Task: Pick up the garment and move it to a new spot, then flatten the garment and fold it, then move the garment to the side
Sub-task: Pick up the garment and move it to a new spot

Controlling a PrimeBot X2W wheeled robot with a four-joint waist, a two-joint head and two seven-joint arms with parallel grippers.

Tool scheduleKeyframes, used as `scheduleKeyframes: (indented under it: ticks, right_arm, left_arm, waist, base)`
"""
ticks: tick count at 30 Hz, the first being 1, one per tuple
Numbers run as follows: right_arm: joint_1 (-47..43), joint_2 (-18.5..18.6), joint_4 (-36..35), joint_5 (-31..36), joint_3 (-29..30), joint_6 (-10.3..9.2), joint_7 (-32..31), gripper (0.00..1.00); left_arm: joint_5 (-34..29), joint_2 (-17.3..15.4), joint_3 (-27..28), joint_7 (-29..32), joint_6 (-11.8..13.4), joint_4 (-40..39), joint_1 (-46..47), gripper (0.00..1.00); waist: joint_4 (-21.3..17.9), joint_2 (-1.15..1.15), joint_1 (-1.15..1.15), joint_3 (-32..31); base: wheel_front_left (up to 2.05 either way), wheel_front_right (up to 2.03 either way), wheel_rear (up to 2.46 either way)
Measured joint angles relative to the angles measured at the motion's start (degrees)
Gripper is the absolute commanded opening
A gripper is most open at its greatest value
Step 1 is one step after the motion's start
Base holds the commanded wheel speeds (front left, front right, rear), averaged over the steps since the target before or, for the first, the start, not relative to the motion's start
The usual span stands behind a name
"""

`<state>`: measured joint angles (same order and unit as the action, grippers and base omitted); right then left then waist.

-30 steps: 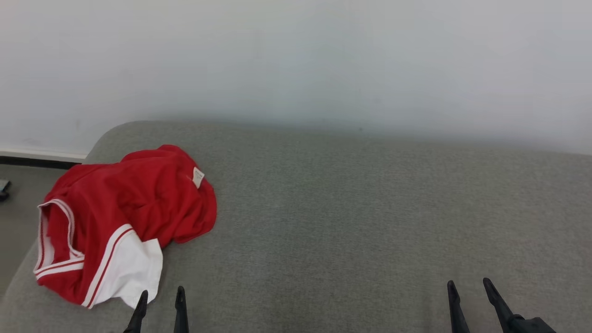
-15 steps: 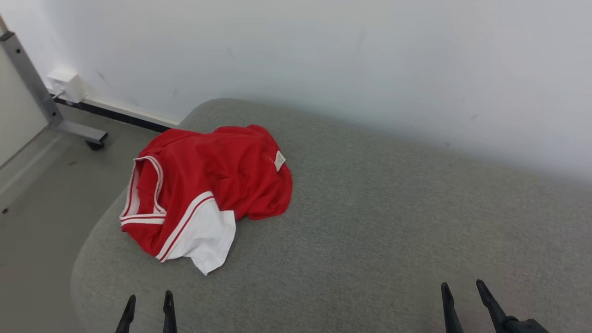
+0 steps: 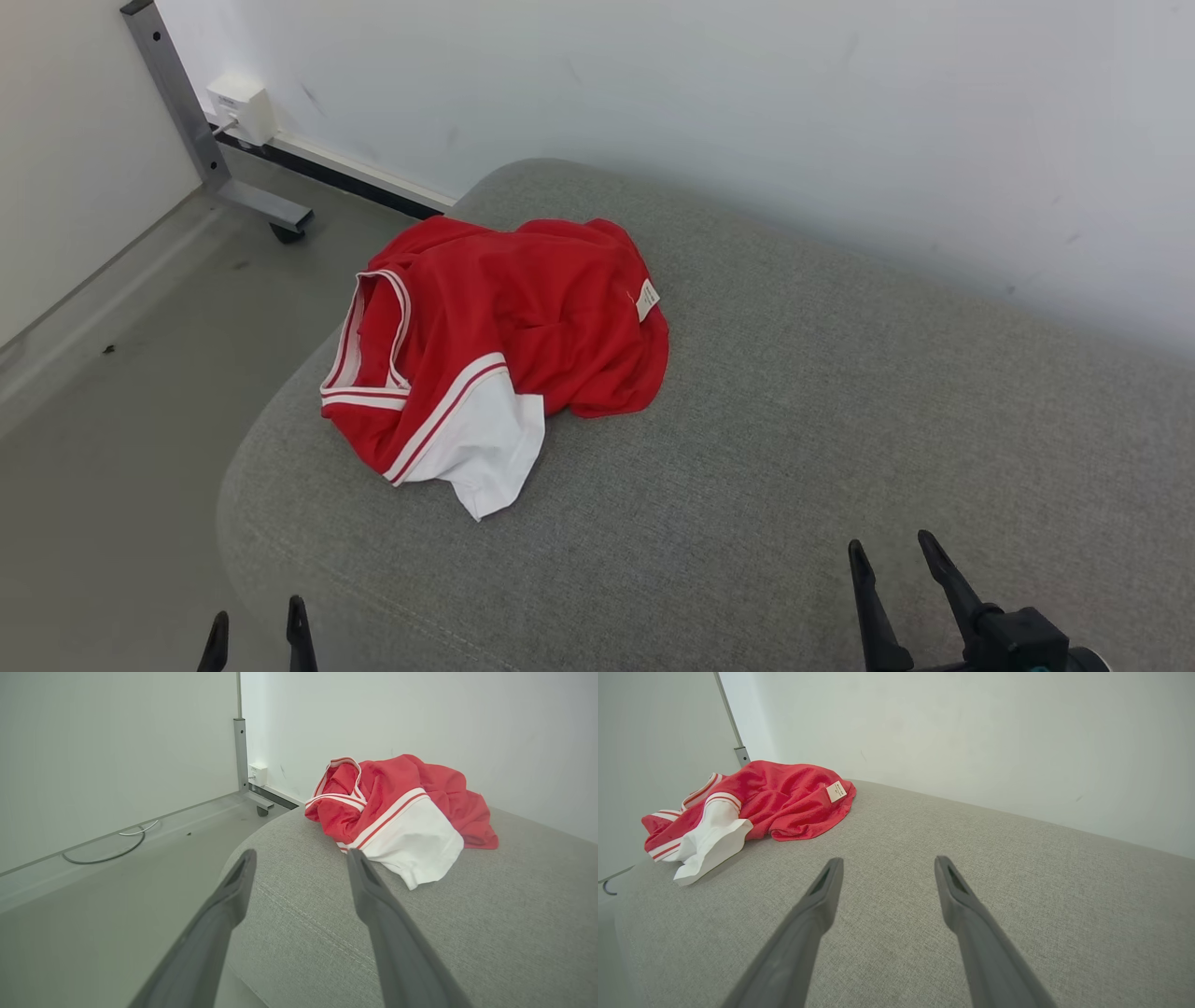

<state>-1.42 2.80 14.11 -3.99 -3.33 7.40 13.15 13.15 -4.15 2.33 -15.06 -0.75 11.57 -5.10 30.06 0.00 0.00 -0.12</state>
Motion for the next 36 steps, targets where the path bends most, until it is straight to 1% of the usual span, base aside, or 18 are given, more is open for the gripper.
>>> scheduleKeyframes:
  ticks: [5,7,10,12,15,18,19,23,26,27,30,31,32,34,36]
  right_arm:
    - [0.05,0.0,0.46,-0.02,-0.21,0.0,0.16,1.0]
    - [-0.15,0.01,0.62,-0.02,0.36,0.0,0.26,1.0]
    - [-0.88,0.0,0.25,0.11,1.32,0.0,0.33,1.0]
    - [-1.1,0.0,-0.03,0.25,1.68,0.0,0.32,1.0]
    - [-1.74,0.05,-1.19,1.02,2.27,0.0,-0.2,1.0]
    - [-1.53,-0.02,-3.49,2.58,1.8,0.01,-1.48,1.0]
    - [-1.23,-0.04,-4.35,3.32,1.76,0.07,-1.86,1.0]
    - [-0.16,0.0,-7.48,5.16,1.99,0.07,-3.72,1.0]
    - [0.47,-0.01,-9.5,6.82,1.97,0.07,-4.9,1.0]
    - [0.65,-0.01,-10.21,7.3,2.03,0.07,-5.15,1.0]
    - [1.85,0.0,-12.05,7.6,2.45,0.07,-5.58,1.0]
    - [2.26,0.0,-12.6,7.59,2.55,0.07,-5.58,1.0]
    - [3.16,0.03,-13.02,7.34,2.85,0.07,-5.52,1.0]
    - [3.31,0.03,-13.22,6.72,2.75,0.07,-5.28,1.0]
    - [3.44,0.04,-13.33,6.44,2.5,0.07,-5.01,1.0]
  left_arm:
    - [0.47,0.12,0.33,0.0,-0.45,0.27,-0.25,1.0]
    - [1.25,0.12,0.4,0.0,-1.52,1.1,0.76,1.0]
    - [2.0,-0.44,0.16,0.03,-2.83,4.36,3.65,1.0]
    - [2.19,-0.87,-0.12,0.45,-3.21,5.46,5.3,1.0]
    - [3.75,-1.37,-0.23,1.37,-4.01,8.67,11.68,1.0]
    - [5.3,-2.81,-0.01,3.24,-4.86,11.93,17.45,1.0]
    - [7.09,-2.83,0.68,3.91,-5.08,12.82,19.69,1.0]
    - [14.04,-3.85,1.32,9.79,-6.27,16.29,29.05,1.0]
    - [18.8,-5.77,1.36,15.37,-6.38,18.82,35.65,1.0]
    - [20.58,-6.19,1.91,18.04,-6.39,20.07,37.6,1.0]
    - [28.96,-6.11,5.82,24.91,-6.35,22.63,42.88,1.0]
    - [30.17,-6.76,6.43,27.26,-6.22,23.29,44.55,1.0]
    - [31.95,-8.72,7.11,32.62,-5.25,24.63,47.1,1.0]
    - [34.6,-9.75,8.38,38.28,-3.59,25.98,48.54,1.0]
    - [35.38,-11.4,8.43,42.46,-1.99,26.08,49.32,1.0]
  waist:
    - [0.06,0.0,0.0,0.08]
    - [0.01,0.0,0.0,0.09]
    - [-0.08,0.0,0.0,0.27]
    - [-0.1,0.0,0.0,0.48]
    - [-0.37,0.01,0.0,1.14]
    - [-1.37,0.0,0.0,1.81]
    - [-1.8,0.0,0.0,2.15]
    - [-3.67,0.0,0.0,4.34]
    - [-5.38,0.0,0.0,6.71]
    - [-6.06,0.0,0.0,7.63]
    - [-8.46,0.01,0.01,10.51]
    - [-9.38,0.01,0.01,11.48]
    - [-11.36,0.01,0.01,13.29]
    - [-13.44,0.01,0.01,14.86]
    - [-15.38,0.01,0.01,16.38]
  base:
    - [0.0,0.0,0.0]
    - [0.0,0.0,0.0]
    - [0.0,0.0,0.0]
    - [0.0,0.0,0.0]
    - [0.0,0.0,0.0]
    - [0.0,0.0,0.0]
    - [0.0,0.0,0.0]
    - [0.0,0.0,0.0]
    - [0.0,0.0,0.0]
    - [0.0,0.0,0.0]
    - [0.0,0.0,0.0]
    - [0.0,0.0,0.0]
    - [0.0,0.0,0.0]
    - [0.0,0.0,0.0]
    - [0.0,0.0,0.0]
